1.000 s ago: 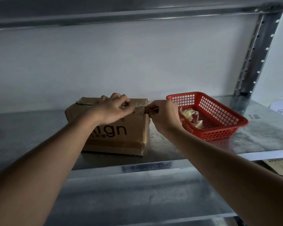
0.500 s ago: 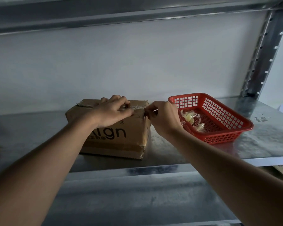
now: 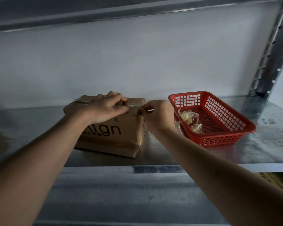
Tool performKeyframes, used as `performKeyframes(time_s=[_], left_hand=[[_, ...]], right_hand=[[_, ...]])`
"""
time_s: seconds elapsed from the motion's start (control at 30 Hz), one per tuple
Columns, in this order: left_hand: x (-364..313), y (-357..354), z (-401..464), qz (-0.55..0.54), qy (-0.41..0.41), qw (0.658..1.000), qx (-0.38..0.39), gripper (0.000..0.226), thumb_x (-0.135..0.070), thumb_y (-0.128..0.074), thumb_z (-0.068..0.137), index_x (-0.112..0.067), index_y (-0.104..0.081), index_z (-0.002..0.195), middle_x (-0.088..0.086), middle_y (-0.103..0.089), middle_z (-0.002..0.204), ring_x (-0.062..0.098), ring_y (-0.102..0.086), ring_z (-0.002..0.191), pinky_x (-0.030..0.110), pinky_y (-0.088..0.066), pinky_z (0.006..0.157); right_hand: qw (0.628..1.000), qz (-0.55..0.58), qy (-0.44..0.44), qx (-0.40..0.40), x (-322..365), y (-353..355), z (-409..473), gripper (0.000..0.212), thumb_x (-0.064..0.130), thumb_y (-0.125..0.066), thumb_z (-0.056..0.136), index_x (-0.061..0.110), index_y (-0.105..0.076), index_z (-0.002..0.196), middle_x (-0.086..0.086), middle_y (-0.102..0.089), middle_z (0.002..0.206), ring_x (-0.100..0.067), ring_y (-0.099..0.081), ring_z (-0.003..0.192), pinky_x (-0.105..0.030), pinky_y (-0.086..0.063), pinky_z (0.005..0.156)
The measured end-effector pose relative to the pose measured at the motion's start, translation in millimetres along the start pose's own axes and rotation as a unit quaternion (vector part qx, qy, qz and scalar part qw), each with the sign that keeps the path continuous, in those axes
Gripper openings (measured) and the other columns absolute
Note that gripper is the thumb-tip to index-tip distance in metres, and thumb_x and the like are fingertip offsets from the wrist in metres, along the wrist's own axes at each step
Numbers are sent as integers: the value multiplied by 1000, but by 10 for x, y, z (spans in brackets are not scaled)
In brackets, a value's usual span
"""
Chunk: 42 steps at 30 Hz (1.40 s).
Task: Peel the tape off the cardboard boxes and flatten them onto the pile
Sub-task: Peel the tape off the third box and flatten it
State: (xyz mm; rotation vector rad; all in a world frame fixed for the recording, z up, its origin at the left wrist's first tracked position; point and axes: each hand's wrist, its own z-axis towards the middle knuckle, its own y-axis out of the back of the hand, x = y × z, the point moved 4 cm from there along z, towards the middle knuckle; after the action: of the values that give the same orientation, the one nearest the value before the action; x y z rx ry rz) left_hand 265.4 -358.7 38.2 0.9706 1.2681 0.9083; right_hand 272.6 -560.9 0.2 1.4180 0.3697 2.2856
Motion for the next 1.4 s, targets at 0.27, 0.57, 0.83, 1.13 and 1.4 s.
performKeyframes(time_s=[0.27,0.57,0.83,1.13,1.4], left_hand=[[-24,14,-30,1,7,1000,3,51,-77,-45,87,-51,-49,131,-22,-38,140,19,-28,138,50,-28,110],[-39,22,-92,0,19,1000,0,67,-89,-37,72,-58,-48,130,-27,-37,143,17,-31,140,58,-29,115],[-65,-22,-134,21,15,1000,10,53,-92,-33,85,-77,-33,135,-32,-28,144,12,-26,135,51,-26,106],[-71,-21,-147,46,-3,999,11,54,-100,-21,78,-88,-27,130,-25,-24,153,20,-35,141,53,-37,109],[-56,4,-89,62,-20,998,25,51,-96,-21,82,-86,-24,132,-20,-29,151,23,-37,137,48,-40,104]], right_hand=[[994,-89,51,23,98,-14,60,15,15,-69,89,17,-71,75,1,-67,73,-19,-62,69,-45,-59,64],[974,-119,187,52,16,40,65,11,13,-66,96,8,-72,105,-9,-70,103,-26,-67,84,-42,-57,74],[992,-10,127,-15,-148,-3,-157,17,11,-69,95,20,-81,102,5,-79,96,-2,-63,78,-1,-42,66],[907,-256,322,88,206,247,-20,7,-2,-67,90,-1,-62,94,-16,-63,89,-37,-63,66,-36,-44,55],[924,-191,322,82,349,360,86,9,-2,-65,90,5,-68,86,-6,-68,91,-22,-66,74,-38,-59,67]])
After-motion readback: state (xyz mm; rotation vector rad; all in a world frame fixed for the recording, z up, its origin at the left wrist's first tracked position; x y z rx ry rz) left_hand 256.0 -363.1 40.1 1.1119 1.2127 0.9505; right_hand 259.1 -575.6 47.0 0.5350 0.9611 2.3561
